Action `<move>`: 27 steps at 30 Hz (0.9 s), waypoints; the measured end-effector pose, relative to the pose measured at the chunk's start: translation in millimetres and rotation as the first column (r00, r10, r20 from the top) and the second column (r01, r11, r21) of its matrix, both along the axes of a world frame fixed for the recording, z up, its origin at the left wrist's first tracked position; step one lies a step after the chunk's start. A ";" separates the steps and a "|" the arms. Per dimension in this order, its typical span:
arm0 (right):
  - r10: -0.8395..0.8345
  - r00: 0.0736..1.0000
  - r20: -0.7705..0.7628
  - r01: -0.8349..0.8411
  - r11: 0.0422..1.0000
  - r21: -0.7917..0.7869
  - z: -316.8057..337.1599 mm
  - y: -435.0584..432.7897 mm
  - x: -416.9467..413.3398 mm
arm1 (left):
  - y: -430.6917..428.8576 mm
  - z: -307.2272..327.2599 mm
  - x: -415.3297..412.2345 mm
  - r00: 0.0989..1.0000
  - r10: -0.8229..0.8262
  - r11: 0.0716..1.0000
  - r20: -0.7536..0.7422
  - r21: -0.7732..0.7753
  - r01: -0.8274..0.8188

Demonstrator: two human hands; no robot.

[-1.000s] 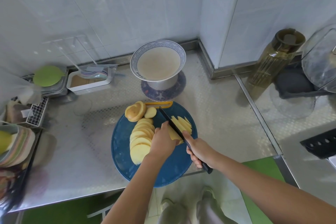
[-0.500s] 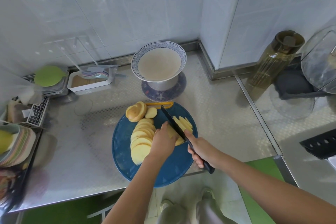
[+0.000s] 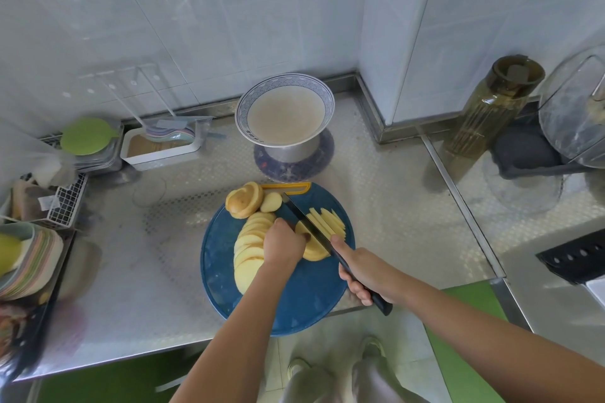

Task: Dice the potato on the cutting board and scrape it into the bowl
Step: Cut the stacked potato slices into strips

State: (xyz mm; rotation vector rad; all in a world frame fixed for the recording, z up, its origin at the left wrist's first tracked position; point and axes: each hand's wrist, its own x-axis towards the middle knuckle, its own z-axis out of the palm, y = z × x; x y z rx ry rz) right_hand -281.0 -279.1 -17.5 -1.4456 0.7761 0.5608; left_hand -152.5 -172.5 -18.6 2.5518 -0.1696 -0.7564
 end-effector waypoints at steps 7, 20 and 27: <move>0.024 1.000 -0.006 -0.025 1.000 -0.014 0.8 1.7 0.5 | -3.3 -7.5 9.6 1.000 -0.004 1.000 -0.020 0.024 0.004; 0.063 0.990 -0.123 -0.058 0.997 0.043 4.0 -0.9 8.5 | -4.1 -27.8 14.9 1.000 -0.012 0.998 0.026 0.065 0.011; 0.077 0.983 -0.169 -0.068 0.996 0.057 6.8 -1.0 15.0 | -2.6 -34.6 15.1 0.999 0.018 1.000 0.051 0.022 -0.019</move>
